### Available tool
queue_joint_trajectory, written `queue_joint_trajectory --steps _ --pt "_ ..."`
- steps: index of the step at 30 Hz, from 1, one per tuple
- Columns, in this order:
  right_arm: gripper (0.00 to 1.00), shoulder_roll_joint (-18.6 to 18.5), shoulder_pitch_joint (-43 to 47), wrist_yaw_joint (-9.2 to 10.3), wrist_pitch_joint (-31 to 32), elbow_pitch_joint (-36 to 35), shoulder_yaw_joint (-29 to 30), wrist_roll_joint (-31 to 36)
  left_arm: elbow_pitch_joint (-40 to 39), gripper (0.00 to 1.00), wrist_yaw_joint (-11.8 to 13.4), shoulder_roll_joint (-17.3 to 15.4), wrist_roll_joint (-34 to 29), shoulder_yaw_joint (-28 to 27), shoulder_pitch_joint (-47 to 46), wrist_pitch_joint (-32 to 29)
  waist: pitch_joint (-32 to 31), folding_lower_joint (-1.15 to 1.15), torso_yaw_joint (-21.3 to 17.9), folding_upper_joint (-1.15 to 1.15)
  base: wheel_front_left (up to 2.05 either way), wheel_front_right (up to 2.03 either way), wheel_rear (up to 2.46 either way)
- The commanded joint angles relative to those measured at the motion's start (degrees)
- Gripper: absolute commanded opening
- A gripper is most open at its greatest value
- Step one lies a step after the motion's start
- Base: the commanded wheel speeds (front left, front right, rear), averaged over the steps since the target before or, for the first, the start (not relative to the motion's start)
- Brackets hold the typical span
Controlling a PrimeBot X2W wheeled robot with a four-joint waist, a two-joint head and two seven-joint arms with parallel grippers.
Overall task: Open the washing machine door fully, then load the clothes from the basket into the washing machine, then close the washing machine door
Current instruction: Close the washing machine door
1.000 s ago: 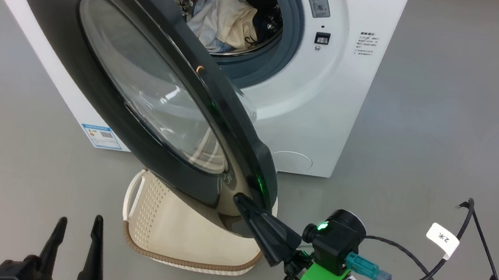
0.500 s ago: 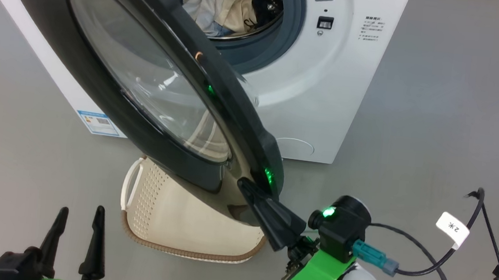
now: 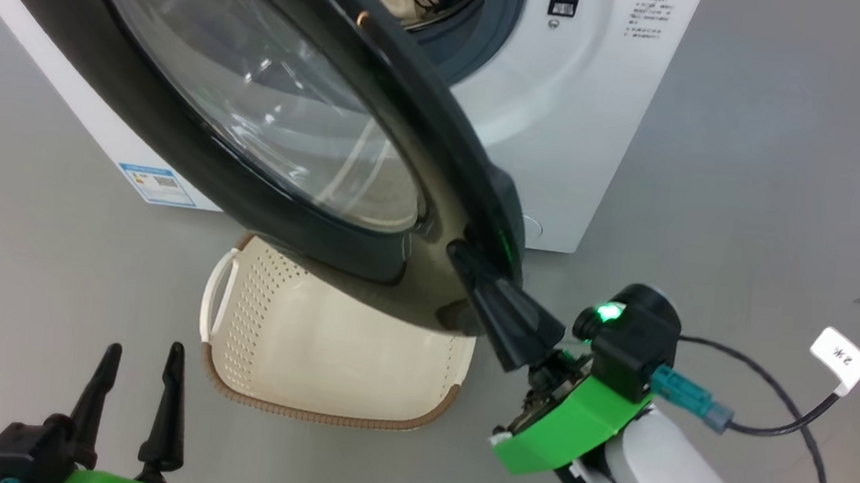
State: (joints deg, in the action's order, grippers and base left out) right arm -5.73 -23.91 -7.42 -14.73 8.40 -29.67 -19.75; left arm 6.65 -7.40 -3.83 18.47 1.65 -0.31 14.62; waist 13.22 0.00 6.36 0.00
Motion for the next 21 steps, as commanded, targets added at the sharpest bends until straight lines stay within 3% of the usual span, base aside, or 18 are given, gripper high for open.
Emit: queue_joint_trajectory --steps 1,21 --pt "0.00 0.6 -1.6 -0.07 -0.3 -1.6 0.1 0.6 -1.7 1.00 -0.1 -1.1 0.4 -1.7 -1.9 0.4 0.6 0.00 -0.2 0.00 0.00 0.00 0.00" --pt "0.00 -3.0 -12.8 -0.07 -0.3 0.2 5.1 2.1 -3.7 1.00 -0.1 -2.4 0.9 -0.9 -4.5 0.4 9.1 0.00 0.8 0.00 0.00 0.00 0.00"
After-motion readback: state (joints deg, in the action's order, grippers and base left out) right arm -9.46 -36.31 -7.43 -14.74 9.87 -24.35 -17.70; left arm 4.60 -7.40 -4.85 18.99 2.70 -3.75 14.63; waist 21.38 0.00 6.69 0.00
